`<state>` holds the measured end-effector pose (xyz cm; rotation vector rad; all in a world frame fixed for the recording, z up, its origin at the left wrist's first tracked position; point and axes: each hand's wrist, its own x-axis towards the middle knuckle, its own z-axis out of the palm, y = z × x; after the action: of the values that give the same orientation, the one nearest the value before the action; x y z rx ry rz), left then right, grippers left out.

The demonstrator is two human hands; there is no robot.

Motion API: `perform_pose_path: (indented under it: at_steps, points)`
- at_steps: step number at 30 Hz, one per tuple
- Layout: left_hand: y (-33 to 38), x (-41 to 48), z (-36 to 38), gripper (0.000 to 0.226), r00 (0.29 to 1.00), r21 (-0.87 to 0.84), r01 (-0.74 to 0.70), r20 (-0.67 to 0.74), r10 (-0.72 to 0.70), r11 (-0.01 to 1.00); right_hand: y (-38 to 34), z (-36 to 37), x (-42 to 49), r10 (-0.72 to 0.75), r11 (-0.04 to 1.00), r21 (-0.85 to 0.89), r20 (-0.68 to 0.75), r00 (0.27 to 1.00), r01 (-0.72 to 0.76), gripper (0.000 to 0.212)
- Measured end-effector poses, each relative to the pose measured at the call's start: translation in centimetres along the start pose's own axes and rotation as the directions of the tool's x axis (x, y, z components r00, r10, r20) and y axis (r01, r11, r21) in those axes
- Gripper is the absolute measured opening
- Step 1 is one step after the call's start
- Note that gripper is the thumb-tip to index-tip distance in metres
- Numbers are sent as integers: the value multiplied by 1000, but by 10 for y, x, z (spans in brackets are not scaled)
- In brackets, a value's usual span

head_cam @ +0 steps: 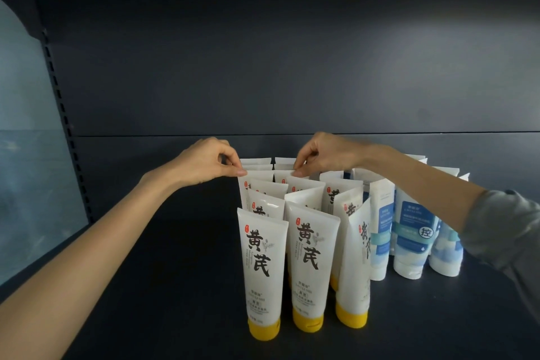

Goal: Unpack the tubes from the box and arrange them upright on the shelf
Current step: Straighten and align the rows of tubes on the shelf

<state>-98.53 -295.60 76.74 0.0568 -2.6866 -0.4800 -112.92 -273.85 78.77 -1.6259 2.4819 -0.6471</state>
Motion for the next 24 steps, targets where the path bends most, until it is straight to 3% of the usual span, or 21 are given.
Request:
perform_pose_path:
  at_steps: [7, 14, 24]
  points:
    - [1, -2, -3, 14, 1000, -10, 25, 13, -25, 1000, 9, -25, -14, 55, 998, 17, -1, 998, -55, 16]
    - [12, 2, 4, 15, 999, 2, -28, 18, 28, 1000, 23, -47, -33, 122, 991, -73, 118, 985, -114, 5]
    - [15, 6, 9, 8, 999, -9, -52, 14, 52, 999, 29, -28, -33, 94, 991, -92, -39, 995, -97, 11]
